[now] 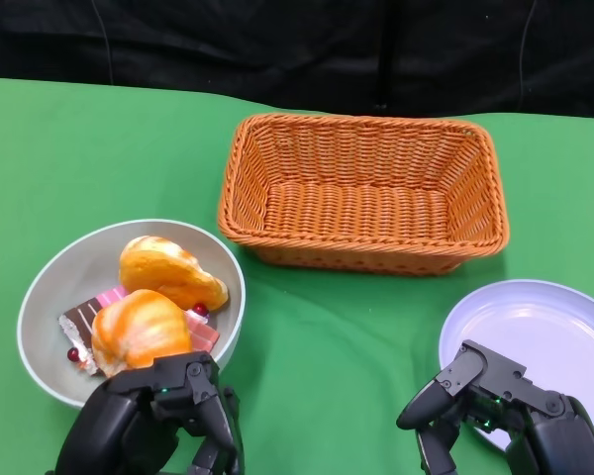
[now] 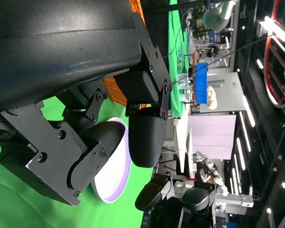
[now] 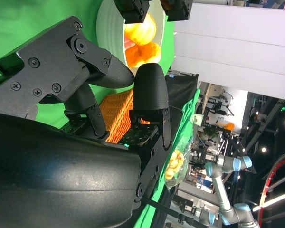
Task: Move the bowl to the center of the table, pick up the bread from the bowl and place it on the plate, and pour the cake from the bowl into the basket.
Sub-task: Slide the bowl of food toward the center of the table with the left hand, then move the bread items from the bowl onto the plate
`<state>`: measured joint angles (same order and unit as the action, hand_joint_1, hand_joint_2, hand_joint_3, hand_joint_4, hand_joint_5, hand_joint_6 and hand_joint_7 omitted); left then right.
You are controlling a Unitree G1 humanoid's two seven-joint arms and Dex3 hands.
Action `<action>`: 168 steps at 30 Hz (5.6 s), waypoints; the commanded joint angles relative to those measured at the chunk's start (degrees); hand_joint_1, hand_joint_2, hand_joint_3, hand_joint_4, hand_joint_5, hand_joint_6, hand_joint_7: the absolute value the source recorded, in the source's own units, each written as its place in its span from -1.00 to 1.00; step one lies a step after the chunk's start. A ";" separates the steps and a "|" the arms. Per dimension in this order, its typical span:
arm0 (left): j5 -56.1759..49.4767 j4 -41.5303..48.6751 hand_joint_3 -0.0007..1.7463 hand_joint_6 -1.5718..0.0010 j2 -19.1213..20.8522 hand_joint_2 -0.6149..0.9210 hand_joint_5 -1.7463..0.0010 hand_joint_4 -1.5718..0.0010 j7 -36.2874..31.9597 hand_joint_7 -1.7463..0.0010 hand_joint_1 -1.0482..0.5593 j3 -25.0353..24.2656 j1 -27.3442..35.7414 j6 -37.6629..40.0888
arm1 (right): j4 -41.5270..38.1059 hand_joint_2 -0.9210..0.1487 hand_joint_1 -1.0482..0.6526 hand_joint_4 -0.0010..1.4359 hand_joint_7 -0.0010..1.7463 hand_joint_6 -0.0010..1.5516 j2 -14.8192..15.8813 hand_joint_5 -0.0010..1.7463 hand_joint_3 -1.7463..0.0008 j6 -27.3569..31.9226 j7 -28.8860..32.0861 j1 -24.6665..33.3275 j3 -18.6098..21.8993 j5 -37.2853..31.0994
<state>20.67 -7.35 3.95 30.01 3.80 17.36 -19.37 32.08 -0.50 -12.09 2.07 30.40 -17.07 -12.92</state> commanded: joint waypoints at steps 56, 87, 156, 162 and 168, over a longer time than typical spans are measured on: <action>-24.51 10.80 -0.37 0.83 14.22 1.00 0.80 1.00 -20.76 0.99 -0.52 -18.99 -17.00 5.97 | 1.00 -0.13 -0.03 -0.01 0.63 -0.06 0.45 0.96 -0.34 0.73 0.39 -0.20 0.86 0.51; -5.67 27.50 -0.32 1.00 20.13 1.00 1.00 1.00 -0.99 1.00 -0.48 -17.60 -36.93 57.69 | 1.77 -0.20 -0.05 -0.03 0.63 -0.07 0.65 0.95 -0.25 0.46 0.23 0.54 0.92 0.80; 9.66 -2.41 -0.26 1.00 2.27 1.00 1.00 1.00 -16.75 1.00 -0.43 -13.50 -32.25 89.93 | -5.45 -0.97 -0.45 -0.80 -0.54 -0.61 10.29 0.07 1.00 12.24 -13.70 -26.24 -3.95 -34.89; 3.22 -5.97 -0.29 0.90 4.71 1.00 0.96 0.93 -17.91 0.96 -0.41 -7.53 -29.86 81.43 | -11.81 -0.97 -0.49 -0.72 -0.70 -0.49 13.26 -0.02 1.00 11.58 -11.91 -29.09 -4.17 -38.62; -0.97 -8.56 -0.28 0.82 5.77 1.00 0.89 0.78 -17.94 0.93 -0.41 -5.05 -27.09 73.27 | -17.17 -0.95 -0.51 -0.72 -0.75 -0.44 14.48 -0.05 1.00 11.27 -9.46 -31.77 -4.80 -41.14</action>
<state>20.58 -14.88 8.71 12.46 -1.25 -10.39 55.70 15.83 13.25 -0.46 -8.45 -0.55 -21.74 -53.79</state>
